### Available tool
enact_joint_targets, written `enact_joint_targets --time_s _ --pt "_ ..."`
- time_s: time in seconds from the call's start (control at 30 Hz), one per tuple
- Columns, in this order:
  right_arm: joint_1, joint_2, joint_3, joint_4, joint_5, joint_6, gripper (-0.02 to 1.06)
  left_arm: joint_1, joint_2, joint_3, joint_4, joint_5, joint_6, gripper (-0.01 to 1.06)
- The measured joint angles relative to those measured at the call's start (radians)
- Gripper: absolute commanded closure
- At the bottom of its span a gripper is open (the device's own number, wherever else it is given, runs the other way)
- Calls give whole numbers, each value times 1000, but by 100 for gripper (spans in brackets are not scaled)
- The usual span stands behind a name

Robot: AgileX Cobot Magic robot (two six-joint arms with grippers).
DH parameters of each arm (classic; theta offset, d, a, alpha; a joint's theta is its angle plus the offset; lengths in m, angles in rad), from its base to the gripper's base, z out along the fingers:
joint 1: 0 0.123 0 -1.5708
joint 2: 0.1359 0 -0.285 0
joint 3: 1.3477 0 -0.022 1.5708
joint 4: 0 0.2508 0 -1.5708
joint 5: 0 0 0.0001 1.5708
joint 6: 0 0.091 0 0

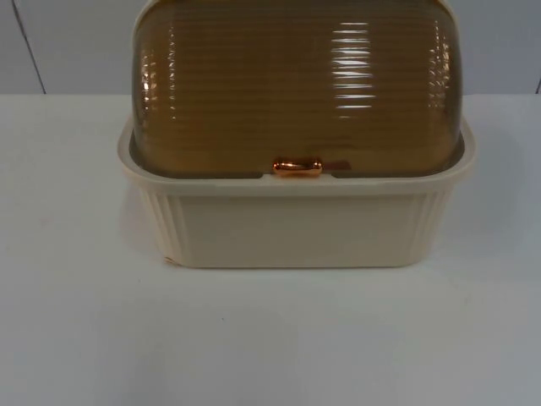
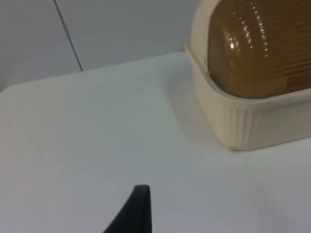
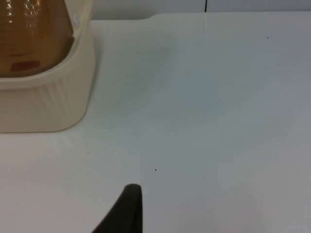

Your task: Open the box lid with the left hand, place the block into the box with the right hand, then close the box lid with the left hand.

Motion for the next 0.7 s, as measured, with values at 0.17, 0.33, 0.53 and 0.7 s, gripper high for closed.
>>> enact_joint_targets --time_s 0.17,0.33,0.53,0.7 --pt "0 0 0 0 0 0 0 0 0 29 29 2 -45 0" --pt "2 0 0 0 0 0 0 -2 0 89 47 4 -59 0" --pt "14 0 0 0 0 0 0 -4 0 92 96 2 -87 0" --pt "14 0 0 2 0 0 0 -4 0 92 99 2 -94 0"
